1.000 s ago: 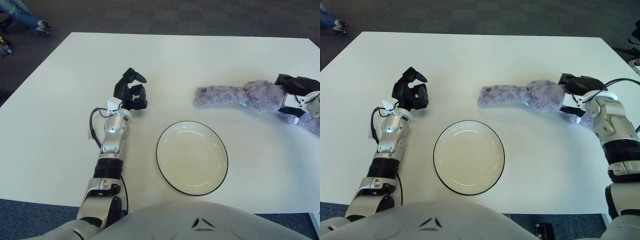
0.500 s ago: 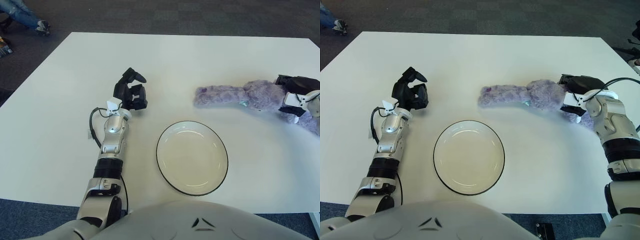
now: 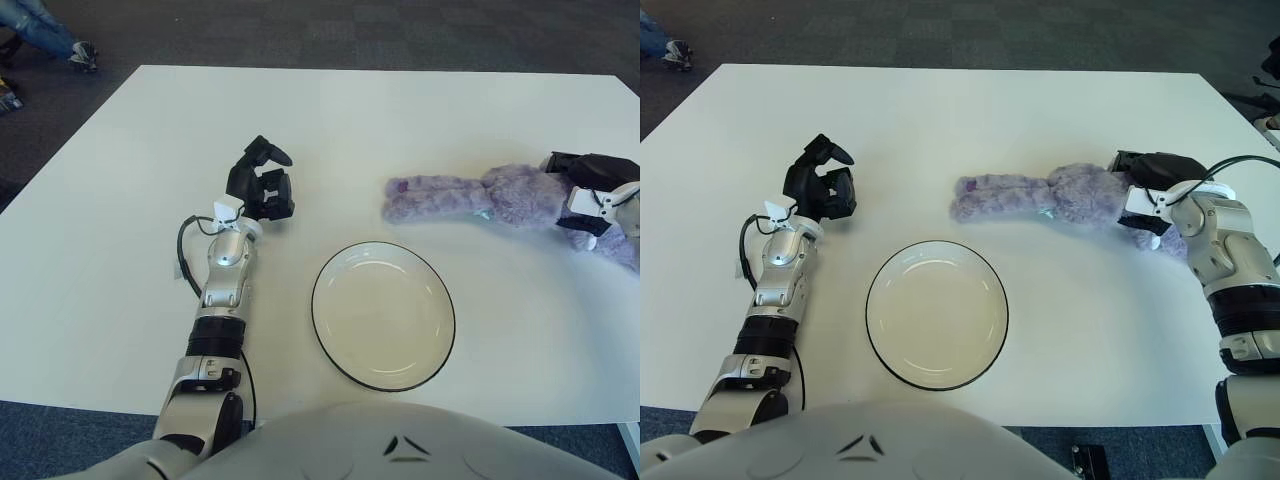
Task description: Put the doll into the plate.
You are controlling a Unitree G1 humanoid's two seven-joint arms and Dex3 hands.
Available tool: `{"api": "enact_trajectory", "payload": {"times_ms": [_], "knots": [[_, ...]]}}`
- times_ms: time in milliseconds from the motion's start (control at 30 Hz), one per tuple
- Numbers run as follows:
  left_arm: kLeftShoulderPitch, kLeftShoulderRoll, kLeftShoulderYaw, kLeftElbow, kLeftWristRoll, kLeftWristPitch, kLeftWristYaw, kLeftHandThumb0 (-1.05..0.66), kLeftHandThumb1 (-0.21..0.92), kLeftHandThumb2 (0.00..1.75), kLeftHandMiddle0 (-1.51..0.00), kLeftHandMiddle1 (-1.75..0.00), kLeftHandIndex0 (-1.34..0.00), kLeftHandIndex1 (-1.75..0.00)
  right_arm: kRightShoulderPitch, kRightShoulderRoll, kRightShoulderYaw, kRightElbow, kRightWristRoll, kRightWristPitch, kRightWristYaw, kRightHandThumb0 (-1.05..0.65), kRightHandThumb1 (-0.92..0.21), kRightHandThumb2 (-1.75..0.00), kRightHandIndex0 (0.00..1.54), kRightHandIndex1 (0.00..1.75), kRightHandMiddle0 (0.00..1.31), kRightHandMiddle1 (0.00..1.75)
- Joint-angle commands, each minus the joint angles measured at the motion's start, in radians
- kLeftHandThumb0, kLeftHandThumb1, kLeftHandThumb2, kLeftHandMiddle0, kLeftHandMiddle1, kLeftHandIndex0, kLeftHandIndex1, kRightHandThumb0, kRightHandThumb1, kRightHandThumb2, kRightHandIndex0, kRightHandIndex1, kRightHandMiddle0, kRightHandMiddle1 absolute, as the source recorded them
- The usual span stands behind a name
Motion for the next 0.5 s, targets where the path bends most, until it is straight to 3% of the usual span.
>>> {"api": "enact_trajectory", "payload": {"times_ms": [0, 467], "knots": [[0.008, 0.006, 0.002, -0.005, 0.001, 0.006, 0.002, -0.46, 0.38, 1.24, -1.25, -1.75, -0.56, -1.75, 0.029, 0.007, -0.003, -0.009, 0.020, 0.015, 0.036, 0.50, -0.25, -1.40, 0.66, 1.75, 1.04, 1.75], [0.005, 0.007, 0.003, 0.001, 0.001, 0.007, 0.003, -0.46, 0.37, 1.25, -1.25, -1.75, -0.57, -1.75, 0.021, 0.018, -0.043, 0.006, 0.041, 0.000, 0.005, 0.50, -0.23, -1.42, 0.68, 1.75, 1.02, 1.75]]}}
